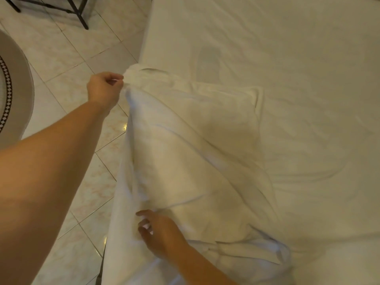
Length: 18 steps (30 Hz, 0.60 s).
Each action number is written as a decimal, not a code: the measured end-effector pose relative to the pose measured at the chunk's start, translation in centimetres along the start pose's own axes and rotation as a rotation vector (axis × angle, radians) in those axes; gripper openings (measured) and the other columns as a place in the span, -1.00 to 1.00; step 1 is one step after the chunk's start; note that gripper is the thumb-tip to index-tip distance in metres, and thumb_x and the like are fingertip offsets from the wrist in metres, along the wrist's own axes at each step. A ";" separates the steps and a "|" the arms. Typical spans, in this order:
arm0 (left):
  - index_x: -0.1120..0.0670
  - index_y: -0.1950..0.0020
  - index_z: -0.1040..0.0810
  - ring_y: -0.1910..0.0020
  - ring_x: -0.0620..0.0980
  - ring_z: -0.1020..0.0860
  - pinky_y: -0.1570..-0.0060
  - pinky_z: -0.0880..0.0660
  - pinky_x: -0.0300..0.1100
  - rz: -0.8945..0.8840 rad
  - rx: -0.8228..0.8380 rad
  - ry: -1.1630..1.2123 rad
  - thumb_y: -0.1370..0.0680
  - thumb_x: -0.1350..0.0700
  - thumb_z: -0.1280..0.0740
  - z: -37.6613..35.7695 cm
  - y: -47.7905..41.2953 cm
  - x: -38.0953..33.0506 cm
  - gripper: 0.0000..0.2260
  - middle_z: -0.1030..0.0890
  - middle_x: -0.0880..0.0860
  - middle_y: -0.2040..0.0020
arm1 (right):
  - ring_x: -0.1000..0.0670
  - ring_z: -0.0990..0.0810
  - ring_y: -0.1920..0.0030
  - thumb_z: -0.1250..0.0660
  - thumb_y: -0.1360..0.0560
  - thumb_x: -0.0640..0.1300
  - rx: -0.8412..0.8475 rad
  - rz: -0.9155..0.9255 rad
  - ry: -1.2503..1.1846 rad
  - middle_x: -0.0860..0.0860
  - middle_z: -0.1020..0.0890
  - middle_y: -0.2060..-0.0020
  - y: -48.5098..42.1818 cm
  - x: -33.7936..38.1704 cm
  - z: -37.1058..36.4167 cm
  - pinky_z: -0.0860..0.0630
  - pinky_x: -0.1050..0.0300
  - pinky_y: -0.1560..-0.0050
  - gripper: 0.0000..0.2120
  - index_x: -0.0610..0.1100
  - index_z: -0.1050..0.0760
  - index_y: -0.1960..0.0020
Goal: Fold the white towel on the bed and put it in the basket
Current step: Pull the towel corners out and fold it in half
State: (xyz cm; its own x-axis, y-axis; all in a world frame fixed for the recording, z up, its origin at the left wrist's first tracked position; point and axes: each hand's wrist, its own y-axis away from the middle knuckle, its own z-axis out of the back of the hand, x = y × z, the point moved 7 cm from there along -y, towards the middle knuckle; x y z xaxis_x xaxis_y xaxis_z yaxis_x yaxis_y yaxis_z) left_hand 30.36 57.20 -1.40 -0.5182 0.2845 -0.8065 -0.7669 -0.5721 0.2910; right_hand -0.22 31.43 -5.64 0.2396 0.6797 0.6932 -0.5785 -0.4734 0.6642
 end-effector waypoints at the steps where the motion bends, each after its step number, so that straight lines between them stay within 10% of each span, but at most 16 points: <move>1: -0.01 -0.12 -0.72 0.16 -0.03 -0.60 -0.04 -0.65 -0.07 -0.012 0.002 -0.019 -0.57 0.10 -0.39 -0.3 0.6 -0.2 -0.82 -0.72 0.06 0.01 | 0.06 -0.64 0.00 -0.22 -0.58 -0.01 -0.016 0.005 -0.010 0.21 -0.60 0.03 0.1 -0.1 0.4 -0.58 0.05 -0.18 -0.65 0.19 -0.38 -0.36; 18: 0.00 -0.27 -0.69 -0.10 -0.07 -0.62 -0.22 -0.56 -0.11 -0.195 0.155 -0.193 -0.61 0.05 -0.41 -11.1 10.0 -8.6 -0.76 -0.68 0.01 -0.07 | 0.14 -0.70 0.10 -0.29 -0.50 0.01 -0.353 -0.030 -0.120 0.11 -0.73 0.04 5.6 -9.2 12.3 -0.63 0.10 -0.05 -0.68 0.31 -0.51 -0.21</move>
State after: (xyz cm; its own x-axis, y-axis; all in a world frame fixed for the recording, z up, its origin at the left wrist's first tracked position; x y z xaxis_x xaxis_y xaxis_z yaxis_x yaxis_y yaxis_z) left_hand 31.37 40.49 2.67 -0.4065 0.5267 -0.7466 -0.8998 -0.3724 0.2271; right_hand 3.99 15.64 -4.85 0.3379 0.6096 0.7171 -0.7983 -0.2179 0.5615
